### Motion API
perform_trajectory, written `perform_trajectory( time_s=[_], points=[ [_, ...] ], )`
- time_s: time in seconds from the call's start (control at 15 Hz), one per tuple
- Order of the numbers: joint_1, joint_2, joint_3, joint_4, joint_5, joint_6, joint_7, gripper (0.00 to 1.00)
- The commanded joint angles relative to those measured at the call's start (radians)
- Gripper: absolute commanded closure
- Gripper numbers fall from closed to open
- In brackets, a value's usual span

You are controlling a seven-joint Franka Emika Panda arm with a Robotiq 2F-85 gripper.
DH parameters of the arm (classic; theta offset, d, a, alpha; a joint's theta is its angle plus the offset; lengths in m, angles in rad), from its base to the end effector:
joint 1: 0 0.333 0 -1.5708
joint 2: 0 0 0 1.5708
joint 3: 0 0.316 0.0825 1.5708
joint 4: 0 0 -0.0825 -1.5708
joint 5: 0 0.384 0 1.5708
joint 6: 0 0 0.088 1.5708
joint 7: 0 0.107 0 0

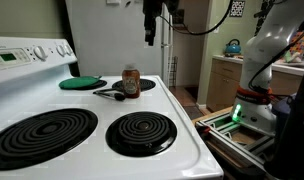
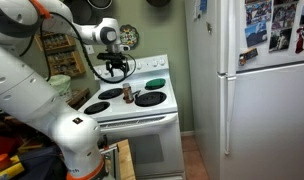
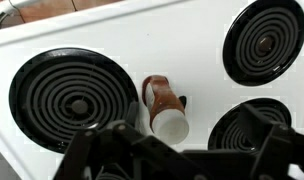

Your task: Place the ketchup bottle upright

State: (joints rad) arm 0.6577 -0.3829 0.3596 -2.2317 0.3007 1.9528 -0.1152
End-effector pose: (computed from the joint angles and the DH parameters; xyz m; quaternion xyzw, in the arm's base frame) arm 0.2104 0.4051 0.5221 -0.8710 -0.4834 -0.0072 0.0871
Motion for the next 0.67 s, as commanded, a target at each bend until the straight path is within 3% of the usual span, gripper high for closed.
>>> perform_trajectory(
  time_s=[0.0,0.6],
  points=[
    [-0.017,-0.058,-0.012,0.013,0.027,-0.116,-0.014,0.0],
    [-0.048,-0.076,-0.005,0.034,0.012,-0.121,-0.007,0.0]
  ],
)
